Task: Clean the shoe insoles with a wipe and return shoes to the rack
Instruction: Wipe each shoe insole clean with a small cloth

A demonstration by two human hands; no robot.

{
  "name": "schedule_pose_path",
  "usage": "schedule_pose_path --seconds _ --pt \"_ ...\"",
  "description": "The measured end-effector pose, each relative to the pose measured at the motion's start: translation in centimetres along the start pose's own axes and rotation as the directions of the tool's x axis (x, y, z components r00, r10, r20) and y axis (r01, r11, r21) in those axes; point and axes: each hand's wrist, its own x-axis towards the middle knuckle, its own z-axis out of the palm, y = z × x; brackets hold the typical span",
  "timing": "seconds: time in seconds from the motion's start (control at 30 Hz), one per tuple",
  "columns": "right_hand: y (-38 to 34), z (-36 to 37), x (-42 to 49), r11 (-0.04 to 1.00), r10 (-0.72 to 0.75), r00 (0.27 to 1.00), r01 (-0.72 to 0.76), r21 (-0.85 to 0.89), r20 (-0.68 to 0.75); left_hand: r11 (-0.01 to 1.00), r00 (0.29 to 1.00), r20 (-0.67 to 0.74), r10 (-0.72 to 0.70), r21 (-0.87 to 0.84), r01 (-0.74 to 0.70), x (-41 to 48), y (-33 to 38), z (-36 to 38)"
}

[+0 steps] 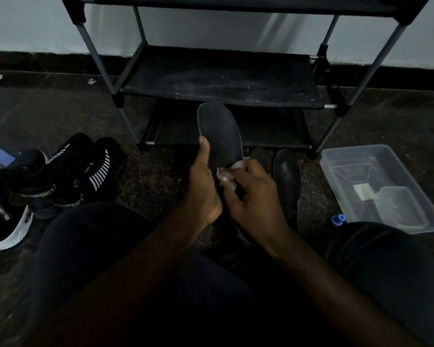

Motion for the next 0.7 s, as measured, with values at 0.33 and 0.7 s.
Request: schedule_pose_path --seconds 0.33,0.7 --pt "2.9 -0.9 2.0 0.996 0.016 0.997 -0.022 -0.089 -0.075 0.998 0.998 0.056 0.000 -0.060 0.004 0.3 -0.3 0.3" --pt "2.7 -1.1 1.9 0.999 0.045 0.991 -0.045 0.004 -0.126 0.999 0.999 0.019 -0.027 -0.040 0.028 0.3 -0.5 0.3"
